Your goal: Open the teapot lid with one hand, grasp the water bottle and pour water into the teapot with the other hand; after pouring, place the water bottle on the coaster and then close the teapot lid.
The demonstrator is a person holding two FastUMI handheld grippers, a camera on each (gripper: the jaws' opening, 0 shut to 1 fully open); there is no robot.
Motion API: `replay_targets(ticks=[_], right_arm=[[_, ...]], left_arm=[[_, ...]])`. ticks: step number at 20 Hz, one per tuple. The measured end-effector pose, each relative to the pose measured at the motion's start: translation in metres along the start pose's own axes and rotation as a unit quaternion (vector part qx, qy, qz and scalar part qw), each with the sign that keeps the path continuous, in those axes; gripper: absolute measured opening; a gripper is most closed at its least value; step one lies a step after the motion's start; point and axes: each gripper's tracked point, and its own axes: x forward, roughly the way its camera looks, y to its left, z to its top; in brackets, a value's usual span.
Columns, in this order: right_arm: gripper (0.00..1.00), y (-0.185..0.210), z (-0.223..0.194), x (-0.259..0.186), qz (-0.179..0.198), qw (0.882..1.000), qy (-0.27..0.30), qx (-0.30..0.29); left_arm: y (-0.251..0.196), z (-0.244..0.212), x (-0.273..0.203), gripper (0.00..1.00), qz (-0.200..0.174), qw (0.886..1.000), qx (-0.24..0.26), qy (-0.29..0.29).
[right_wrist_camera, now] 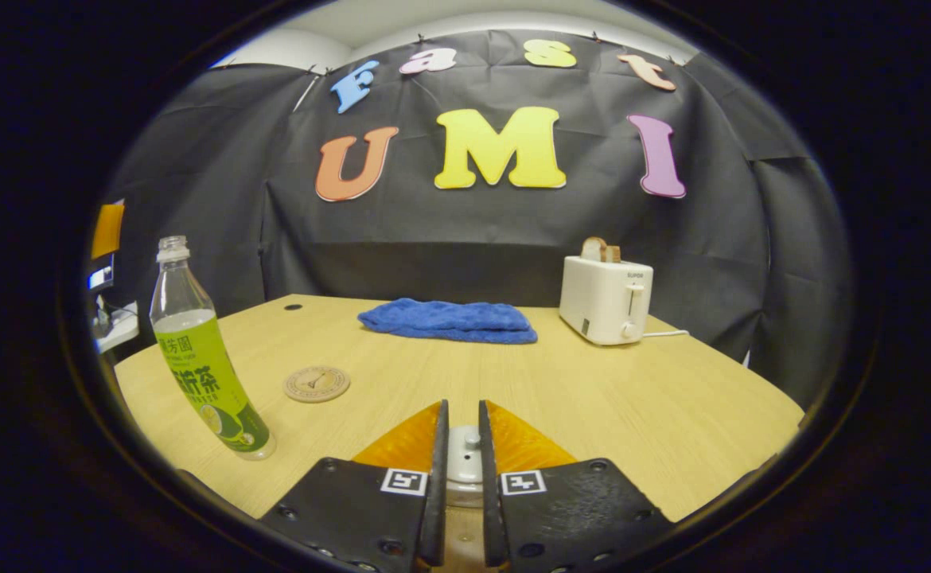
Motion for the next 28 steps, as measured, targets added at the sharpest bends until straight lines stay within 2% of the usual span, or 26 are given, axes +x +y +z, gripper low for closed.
replay_targets(ticks=[3,4,5,6,12,17,20,24,28], right_arm=[[0.19,-0.003,0.002,-0.001,-0.009,1.000,-0.003,-0.007],[0.01,-0.003,0.000,-0.001,-0.007,1.000,0.004,-0.002],[0.03,-0.004,-0.002,0.003,-0.003,1.000,0.003,-0.005],[0.01,-0.004,-0.002,0.001,0.001,1.000,0.004,-0.006],[0.00,-0.002,0.012,-0.003,0.015,1.000,-0.013,0.012],[0.00,-0.009,0.028,-0.009,0.021,0.999,-0.023,0.020],[0.00,-0.011,0.037,-0.019,0.024,0.999,-0.028,0.017],[0.00,-0.018,0.055,-0.037,0.028,0.998,-0.046,0.011],[0.00,-0.025,0.071,-0.051,0.031,0.998,-0.061,0.010]], left_arm=[[0.001,-0.002,0.001,0.99,0.002,1.000,-0.002,0.003],[0.000,-0.002,0.001,0.99,0.001,1.000,-0.002,0.004],[0.000,-0.002,0.001,0.99,0.000,1.000,-0.001,0.004],[0.000,-0.002,0.001,0.99,0.001,1.000,-0.001,0.003],[-0.001,-0.007,0.001,0.99,-0.002,1.000,-0.012,0.012],[0.012,-0.039,-0.003,0.99,0.008,0.999,-0.006,0.042],[0.005,-0.055,-0.002,0.99,-0.006,0.998,-0.011,0.060],[-0.006,-0.076,0.011,0.99,-0.018,0.997,-0.009,0.075],[-0.007,-0.102,0.030,0.99,-0.008,0.995,0.008,0.099]])
